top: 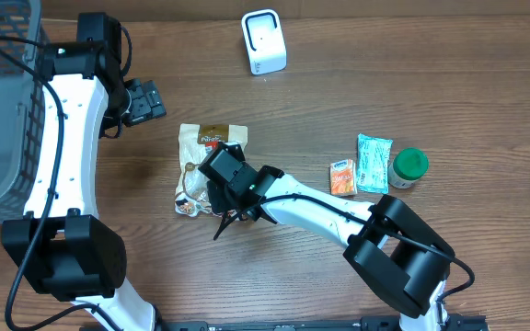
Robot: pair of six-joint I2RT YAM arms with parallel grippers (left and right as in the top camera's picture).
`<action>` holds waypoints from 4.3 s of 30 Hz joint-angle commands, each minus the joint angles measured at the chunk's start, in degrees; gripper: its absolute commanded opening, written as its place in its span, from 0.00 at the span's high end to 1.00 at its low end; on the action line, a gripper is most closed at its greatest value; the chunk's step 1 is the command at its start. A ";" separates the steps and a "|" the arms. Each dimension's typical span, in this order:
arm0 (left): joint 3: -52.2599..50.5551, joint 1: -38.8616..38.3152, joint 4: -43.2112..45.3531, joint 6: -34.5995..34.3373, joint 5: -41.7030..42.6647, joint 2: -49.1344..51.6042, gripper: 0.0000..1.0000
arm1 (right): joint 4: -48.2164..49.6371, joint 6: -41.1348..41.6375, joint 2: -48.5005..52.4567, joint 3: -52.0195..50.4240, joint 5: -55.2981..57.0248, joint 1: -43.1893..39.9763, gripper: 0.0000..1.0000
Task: Scan the item barcode
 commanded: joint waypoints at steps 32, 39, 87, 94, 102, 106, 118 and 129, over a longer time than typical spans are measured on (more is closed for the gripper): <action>0.55 0.22 0.07 0.04 -0.50 0.00 0.00 | -25.92 -42.23 -17.42 1.01 0.15 -0.15 0.96; 0.55 0.22 0.07 0.04 -0.50 -0.02 0.00 | -22.51 -14.58 -17.51 1.27 -2.49 -7.67 0.96; 0.55 0.22 0.09 0.04 -0.50 0.00 0.00 | -24.50 -9.38 -17.94 1.22 -39.89 -33.62 0.96; 0.55 0.20 0.09 0.04 -0.50 -0.02 0.00 | -23.85 -9.44 -17.94 1.22 -37.92 -33.62 0.96; 0.55 0.20 0.09 0.02 -0.50 0.00 0.00 | -23.85 -18.49 -17.94 1.22 -37.94 -33.59 0.96; 0.55 0.20 0.09 0.04 -0.50 0.00 0.00 | -23.17 -23.10 -17.94 1.22 -26.80 -33.55 0.96; 0.55 0.20 0.09 0.04 -0.50 0.00 0.00 | -26.27 -37.92 -15.74 24.41 -6.27 -33.57 0.97; 0.55 0.20 0.09 0.04 -0.50 0.00 0.00 | -25.94 -56.19 -4.85 43.93 5.60 -33.18 0.96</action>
